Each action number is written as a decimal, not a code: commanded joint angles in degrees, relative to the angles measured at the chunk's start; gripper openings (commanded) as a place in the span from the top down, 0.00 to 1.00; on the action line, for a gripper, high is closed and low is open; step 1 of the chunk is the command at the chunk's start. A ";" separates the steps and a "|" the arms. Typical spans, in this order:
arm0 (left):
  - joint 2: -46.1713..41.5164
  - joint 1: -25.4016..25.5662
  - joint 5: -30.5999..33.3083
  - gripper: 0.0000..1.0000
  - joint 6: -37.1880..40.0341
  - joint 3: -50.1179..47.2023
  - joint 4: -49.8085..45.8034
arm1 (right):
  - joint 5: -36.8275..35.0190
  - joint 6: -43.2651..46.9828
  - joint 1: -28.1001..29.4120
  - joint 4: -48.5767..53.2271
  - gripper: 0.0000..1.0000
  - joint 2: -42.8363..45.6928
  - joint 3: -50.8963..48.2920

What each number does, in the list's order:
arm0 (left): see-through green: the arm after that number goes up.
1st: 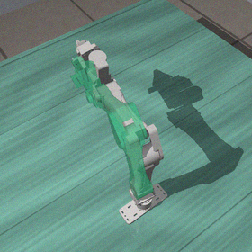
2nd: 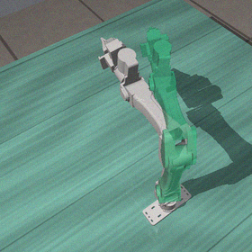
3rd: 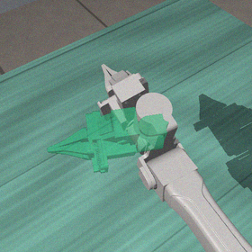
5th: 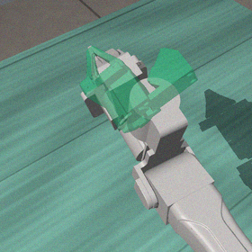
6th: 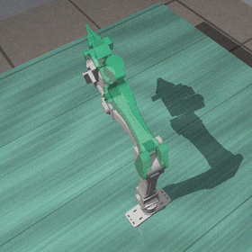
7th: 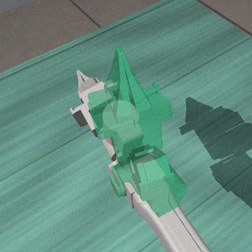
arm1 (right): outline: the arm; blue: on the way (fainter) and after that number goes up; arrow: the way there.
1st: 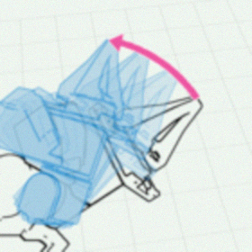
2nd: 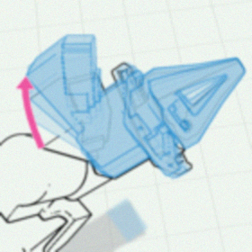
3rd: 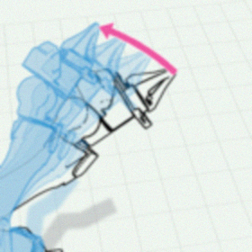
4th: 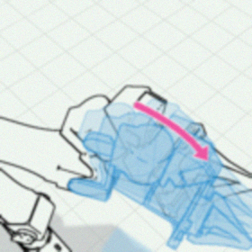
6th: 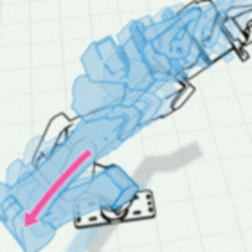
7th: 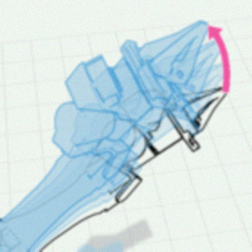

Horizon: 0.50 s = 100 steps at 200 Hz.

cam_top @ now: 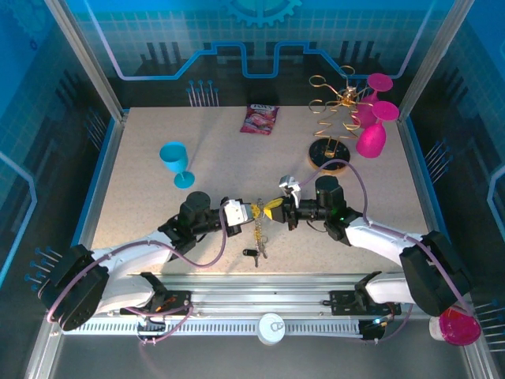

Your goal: Put the keys on the keyring

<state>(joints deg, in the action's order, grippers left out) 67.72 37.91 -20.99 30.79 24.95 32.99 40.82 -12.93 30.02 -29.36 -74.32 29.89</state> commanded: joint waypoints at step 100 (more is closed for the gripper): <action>0.30 0.41 3.67 1.00 -5.54 0.19 1.88 | 3.80 -0.78 -0.58 -1.52 1.00 1.56 0.85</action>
<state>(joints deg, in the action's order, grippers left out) 67.77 38.02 -17.54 27.27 24.95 32.86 41.21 -11.55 28.93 -27.11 -70.59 29.67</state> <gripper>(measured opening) 0.048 0.065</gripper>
